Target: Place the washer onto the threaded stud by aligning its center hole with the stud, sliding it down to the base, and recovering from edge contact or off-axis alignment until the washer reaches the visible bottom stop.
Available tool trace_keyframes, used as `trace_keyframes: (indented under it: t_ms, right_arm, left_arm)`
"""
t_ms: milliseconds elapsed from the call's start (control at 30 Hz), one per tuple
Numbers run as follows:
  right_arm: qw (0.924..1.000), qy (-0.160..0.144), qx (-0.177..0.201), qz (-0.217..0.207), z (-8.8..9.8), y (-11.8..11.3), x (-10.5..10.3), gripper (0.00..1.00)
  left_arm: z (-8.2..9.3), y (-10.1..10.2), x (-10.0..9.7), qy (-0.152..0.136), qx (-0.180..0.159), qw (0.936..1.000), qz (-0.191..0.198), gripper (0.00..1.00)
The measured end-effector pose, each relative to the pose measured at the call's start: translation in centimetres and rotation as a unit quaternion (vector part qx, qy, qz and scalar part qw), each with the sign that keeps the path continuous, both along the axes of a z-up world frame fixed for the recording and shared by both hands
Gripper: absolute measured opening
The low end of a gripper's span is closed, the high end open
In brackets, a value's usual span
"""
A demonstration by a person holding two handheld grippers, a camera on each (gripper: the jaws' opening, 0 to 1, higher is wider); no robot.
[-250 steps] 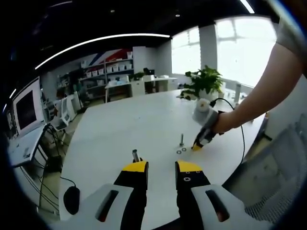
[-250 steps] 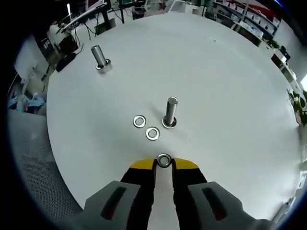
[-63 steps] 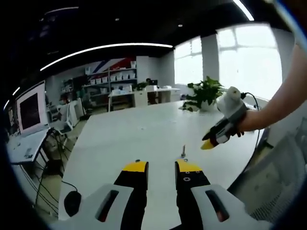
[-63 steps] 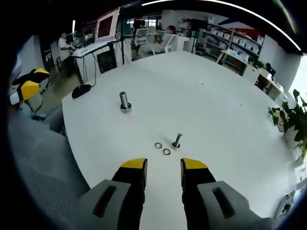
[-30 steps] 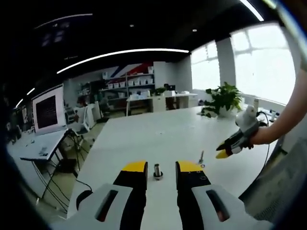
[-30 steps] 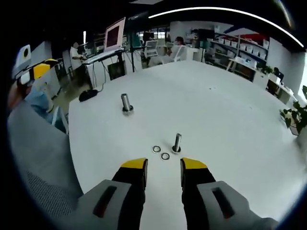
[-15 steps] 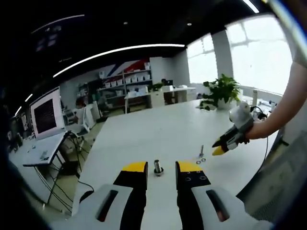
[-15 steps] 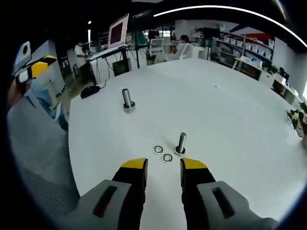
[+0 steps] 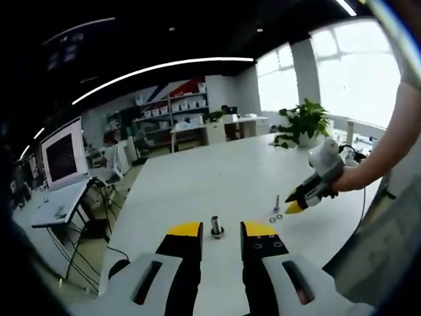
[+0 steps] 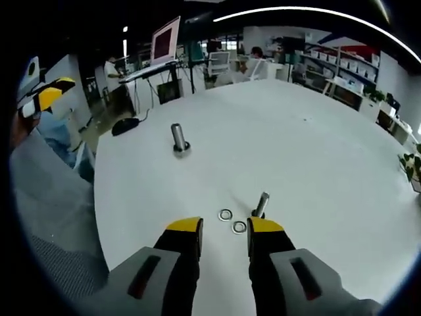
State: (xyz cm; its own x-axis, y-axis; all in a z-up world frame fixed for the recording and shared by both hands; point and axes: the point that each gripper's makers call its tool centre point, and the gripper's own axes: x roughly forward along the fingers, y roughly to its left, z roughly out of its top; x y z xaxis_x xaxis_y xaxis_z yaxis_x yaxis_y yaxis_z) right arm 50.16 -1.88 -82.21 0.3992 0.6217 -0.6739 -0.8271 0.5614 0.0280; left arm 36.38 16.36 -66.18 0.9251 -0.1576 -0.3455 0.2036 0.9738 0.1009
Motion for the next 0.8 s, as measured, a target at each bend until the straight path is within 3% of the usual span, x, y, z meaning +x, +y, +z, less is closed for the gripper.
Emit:
trace_keyframes:
  t_ms: [367, 567, 800]
  right_arm:
    - [0.9997, -0.001, -0.018, 0.015, -0.8, 1.1, 0.2, 0.29]
    - [0.9987, 0.01, -0.047, 0.014, -2.5, -0.1, 0.8, 0.28]
    - [0.9983, 0.02, -0.054, 0.009, -2.9, -0.6, 1.2, 0.26]
  left_arm:
    - [-0.2, 0.1, -0.1, 0.002, 0.009, 1.0, 0.0, 0.2]
    - [-0.1, 0.2, -0.1, 0.002, 0.008, 1.0, 0.003, 0.2]
    - [-0.3, 0.1, -0.1, 0.006, 0.012, 0.9999, 0.001, 0.2]
